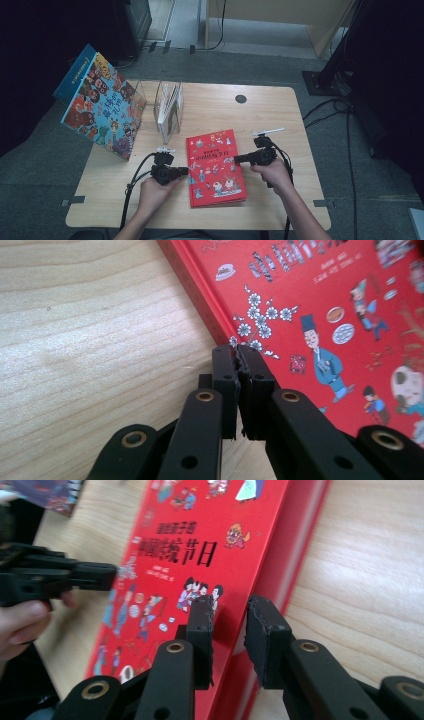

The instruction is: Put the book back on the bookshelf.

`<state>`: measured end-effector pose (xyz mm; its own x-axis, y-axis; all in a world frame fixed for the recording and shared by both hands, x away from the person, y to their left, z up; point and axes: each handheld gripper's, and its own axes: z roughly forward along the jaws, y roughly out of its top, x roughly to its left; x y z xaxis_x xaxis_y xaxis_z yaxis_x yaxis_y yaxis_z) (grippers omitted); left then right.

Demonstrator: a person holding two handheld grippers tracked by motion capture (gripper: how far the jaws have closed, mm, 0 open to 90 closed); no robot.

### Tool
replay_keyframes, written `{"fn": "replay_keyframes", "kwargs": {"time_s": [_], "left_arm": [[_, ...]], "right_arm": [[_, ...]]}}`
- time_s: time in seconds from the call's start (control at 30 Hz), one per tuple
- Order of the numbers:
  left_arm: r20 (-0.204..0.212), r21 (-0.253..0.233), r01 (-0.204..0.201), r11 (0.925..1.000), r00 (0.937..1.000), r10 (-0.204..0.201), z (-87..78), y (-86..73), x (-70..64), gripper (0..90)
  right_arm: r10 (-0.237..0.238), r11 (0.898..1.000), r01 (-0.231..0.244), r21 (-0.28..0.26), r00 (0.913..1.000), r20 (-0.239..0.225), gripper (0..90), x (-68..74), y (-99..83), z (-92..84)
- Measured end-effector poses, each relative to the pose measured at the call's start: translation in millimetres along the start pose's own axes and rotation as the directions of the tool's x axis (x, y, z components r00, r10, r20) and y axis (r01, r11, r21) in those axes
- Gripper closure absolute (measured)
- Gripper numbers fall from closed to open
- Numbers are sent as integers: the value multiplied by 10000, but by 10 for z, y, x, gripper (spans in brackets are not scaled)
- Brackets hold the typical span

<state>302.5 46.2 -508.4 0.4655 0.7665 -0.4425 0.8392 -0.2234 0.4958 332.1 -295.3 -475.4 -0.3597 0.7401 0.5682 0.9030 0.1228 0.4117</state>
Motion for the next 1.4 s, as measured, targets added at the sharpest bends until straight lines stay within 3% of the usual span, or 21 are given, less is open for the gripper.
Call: {"fn": "replay_keyframes", "kwargs": {"time_s": [0.17,0.3,0.53,0.7,0.9,1.0,1.17,1.4], "left_arm": [[198,99,15,9999,9998,-17,23,5,-24,879],[330,176,-22,9998,9995,16,45,10,-49,869],[405,125,81,9999,9991,-86,46,8,-54,834],[573,10,128,9999,9983,-129,40,9,-35,840],[779,-63,145,9999,9969,-140,1,36,5,711],[944,-90,-66,9999,9955,75,-25,44,14,658],[921,-416,-450,9981,9946,487,-57,48,4,569],[970,-568,-612,9965,9931,665,-75,55,13,467]], "right_arm": [[-420,9988,413,267,9987,289,738,168,41,-139],[-334,9991,342,266,9990,-299,745,310,88,-243],[-1067,9909,1078,802,9941,-186,739,685,225,-160],[-1250,9869,1246,1026,9922,-22,774,850,360,-43],[-783,9877,772,1359,9969,28,818,868,481,-18],[-674,9854,641,1577,9976,155,839,888,545,-45],[-955,9750,855,2051,9947,393,876,948,637,-106],[-1314,9660,1177,2300,9903,450,887,1003,665,-161]]}}
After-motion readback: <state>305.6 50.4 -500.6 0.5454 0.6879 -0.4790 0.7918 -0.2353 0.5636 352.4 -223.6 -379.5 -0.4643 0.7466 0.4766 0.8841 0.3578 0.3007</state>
